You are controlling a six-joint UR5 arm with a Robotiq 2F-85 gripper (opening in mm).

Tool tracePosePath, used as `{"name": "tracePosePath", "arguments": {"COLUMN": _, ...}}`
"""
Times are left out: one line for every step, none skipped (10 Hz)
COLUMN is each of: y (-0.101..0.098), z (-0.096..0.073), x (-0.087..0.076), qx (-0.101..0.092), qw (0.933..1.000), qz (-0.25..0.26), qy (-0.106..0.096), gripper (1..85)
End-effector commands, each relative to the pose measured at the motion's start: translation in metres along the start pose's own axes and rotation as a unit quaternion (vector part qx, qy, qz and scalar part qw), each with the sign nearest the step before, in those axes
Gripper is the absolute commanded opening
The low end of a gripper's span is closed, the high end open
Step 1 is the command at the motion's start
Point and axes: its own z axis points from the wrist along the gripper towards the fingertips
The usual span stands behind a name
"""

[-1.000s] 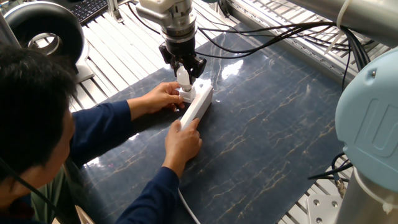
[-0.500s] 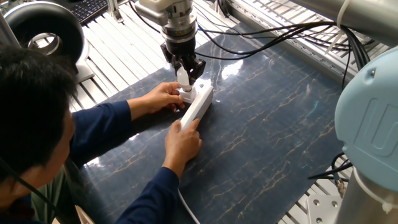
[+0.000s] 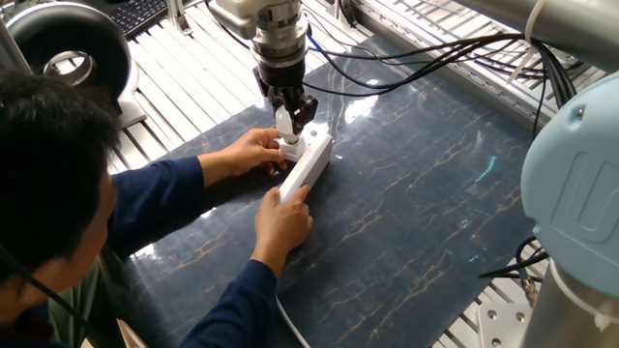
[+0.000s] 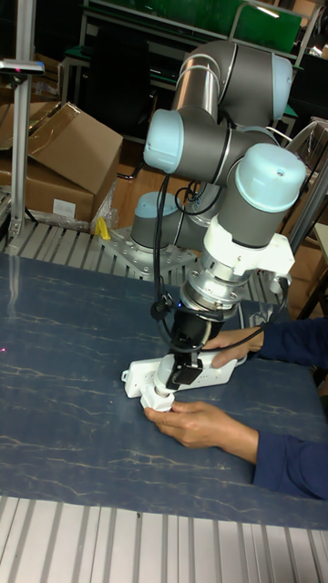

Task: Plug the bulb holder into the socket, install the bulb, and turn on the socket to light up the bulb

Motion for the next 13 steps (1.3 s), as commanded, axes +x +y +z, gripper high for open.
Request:
{"name": "tracePosePath", "arguments": {"y": 0.0032, "z": -0.0004, "x": -0.0032, "qx": -0.006, "qw": 0.9996, "qz": 0.027, "qy": -0.009, "gripper": 1.3}}
{"name": "tracePosePath", "arguments": {"y": 0.0036, "z": -0.0004, "x": -0.0032, "qx": -0.007, "qw": 0.9994, "qz": 0.031, "qy": -0.009, "gripper": 1.3}}
{"name": "tracePosePath", "arguments": {"y": 0.0039, "z": -0.0004, "x": -0.0037, "qx": -0.007, "qw": 0.9992, "qz": 0.038, "qy": -0.010, "gripper": 1.3}}
{"name": "tracePosePath", "arguments": {"y": 0.0041, "z": -0.0004, "x": -0.0057, "qx": -0.008, "qw": 0.9989, "qz": 0.045, "qy": -0.014, "gripper": 1.3}}
{"name": "tracePosePath", "arguments": {"y": 0.0052, "z": -0.0003, "x": -0.0065, "qx": -0.011, "qw": 0.9985, "qz": 0.051, "qy": -0.015, "gripper": 1.3}}
{"name": "tracePosePath", "arguments": {"y": 0.0059, "z": -0.0004, "x": -0.0069, "qx": -0.013, "qw": 0.9981, "qz": 0.058, "qy": -0.016, "gripper": 1.3}}
{"name": "tracePosePath", "arguments": {"y": 0.0062, "z": -0.0004, "x": -0.0064, "qx": -0.013, "qw": 0.9979, "qz": 0.062, "qy": -0.015, "gripper": 1.3}}
{"name": "tracePosePath", "arguments": {"y": 0.0069, "z": -0.0004, "x": -0.0064, "qx": -0.015, "qw": 0.9976, "qz": 0.067, "qy": -0.015, "gripper": 1.3}}
{"name": "tracePosePath", "arguments": {"y": 0.0072, "z": -0.0003, "x": -0.0061, "qx": -0.016, "qw": 0.9974, "qz": 0.069, "qy": -0.014, "gripper": 1.3}}
{"name": "tracePosePath", "arguments": {"y": 0.0070, "z": -0.0002, "x": -0.0049, "qx": -0.016, "qw": 0.9971, "qz": 0.073, "qy": -0.012, "gripper": 1.3}}
{"name": "tracePosePath", "arguments": {"y": 0.0077, "z": 0.0000, "x": -0.0047, "qx": -0.016, "qw": 0.9968, "qz": 0.078, "qy": -0.011, "gripper": 1.3}}
{"name": "tracePosePath", "arguments": {"y": 0.0067, "z": 0.0019, "x": -0.0051, "qx": -0.013, "qw": 0.9963, "qz": 0.085, "qy": -0.010, "gripper": 1.3}}
{"name": "tracePosePath", "arguments": {"y": 0.0063, "z": 0.0043, "x": -0.0063, "qx": -0.009, "qw": 0.9956, "qz": 0.093, "qy": -0.010, "gripper": 1.3}}
